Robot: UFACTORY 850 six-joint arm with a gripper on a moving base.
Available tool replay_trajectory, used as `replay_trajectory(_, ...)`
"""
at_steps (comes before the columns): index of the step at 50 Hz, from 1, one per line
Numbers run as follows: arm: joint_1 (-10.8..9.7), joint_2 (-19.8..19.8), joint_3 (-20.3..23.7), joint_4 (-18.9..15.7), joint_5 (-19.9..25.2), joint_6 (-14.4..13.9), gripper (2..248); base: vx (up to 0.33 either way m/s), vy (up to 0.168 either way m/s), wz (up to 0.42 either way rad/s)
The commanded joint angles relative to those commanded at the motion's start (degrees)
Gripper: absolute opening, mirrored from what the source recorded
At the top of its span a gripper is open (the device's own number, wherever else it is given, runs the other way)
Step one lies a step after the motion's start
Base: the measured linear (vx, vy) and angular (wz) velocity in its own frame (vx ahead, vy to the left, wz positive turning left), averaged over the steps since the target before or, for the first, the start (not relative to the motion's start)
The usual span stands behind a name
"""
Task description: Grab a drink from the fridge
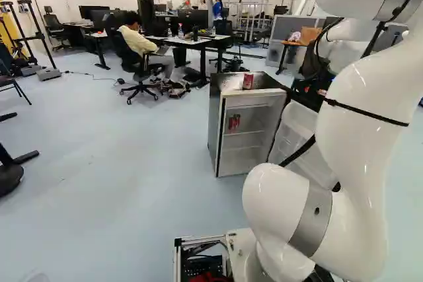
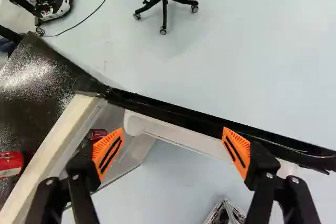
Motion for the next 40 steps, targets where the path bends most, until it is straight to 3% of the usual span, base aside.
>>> replay_trajectory(40,-4.43,-7.51,-9.33,0.00,-4.50,0.00,247,0.000,0.000,0.000)
